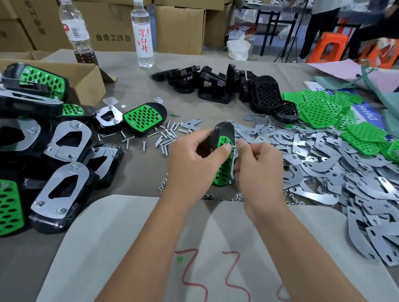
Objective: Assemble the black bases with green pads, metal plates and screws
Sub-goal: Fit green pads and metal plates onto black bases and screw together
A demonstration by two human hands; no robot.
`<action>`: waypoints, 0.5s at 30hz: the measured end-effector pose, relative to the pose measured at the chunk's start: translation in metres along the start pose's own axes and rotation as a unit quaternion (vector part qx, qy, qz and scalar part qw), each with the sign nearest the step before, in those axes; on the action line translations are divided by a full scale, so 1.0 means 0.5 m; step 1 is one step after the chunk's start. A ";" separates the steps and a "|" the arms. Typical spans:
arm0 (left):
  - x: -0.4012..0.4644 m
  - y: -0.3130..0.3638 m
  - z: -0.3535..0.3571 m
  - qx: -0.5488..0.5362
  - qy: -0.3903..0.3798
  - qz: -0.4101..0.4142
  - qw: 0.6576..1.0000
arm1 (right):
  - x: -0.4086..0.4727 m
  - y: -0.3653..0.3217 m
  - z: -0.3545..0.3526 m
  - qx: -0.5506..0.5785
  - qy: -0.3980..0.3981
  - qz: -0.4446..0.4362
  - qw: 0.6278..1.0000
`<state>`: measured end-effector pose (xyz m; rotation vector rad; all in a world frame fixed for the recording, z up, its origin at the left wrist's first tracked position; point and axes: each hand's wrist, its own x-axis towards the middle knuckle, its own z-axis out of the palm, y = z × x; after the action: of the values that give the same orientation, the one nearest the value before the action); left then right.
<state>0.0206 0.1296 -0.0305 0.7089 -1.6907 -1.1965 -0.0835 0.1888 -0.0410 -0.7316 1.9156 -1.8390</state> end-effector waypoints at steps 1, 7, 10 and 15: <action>0.000 0.001 0.000 0.013 -0.007 0.013 1.000 | 0.000 -0.008 0.003 0.049 0.002 0.037 0.998; 0.022 0.004 -0.039 -0.096 0.042 -0.016 0.994 | 0.004 -0.074 0.011 0.030 -0.090 -0.038 0.995; 0.032 -0.004 -0.056 -0.139 0.149 -0.075 0.976 | 0.021 -0.087 0.009 -0.116 -0.130 -0.100 0.980; 0.051 -0.012 -0.095 -0.356 0.251 -0.259 0.862 | 0.002 -0.069 0.028 -0.383 -0.277 -0.185 0.862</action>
<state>0.0527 0.0868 -0.0220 0.9116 -0.5434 -1.6832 -0.0721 0.1770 -0.0077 -1.7580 2.1368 -0.7736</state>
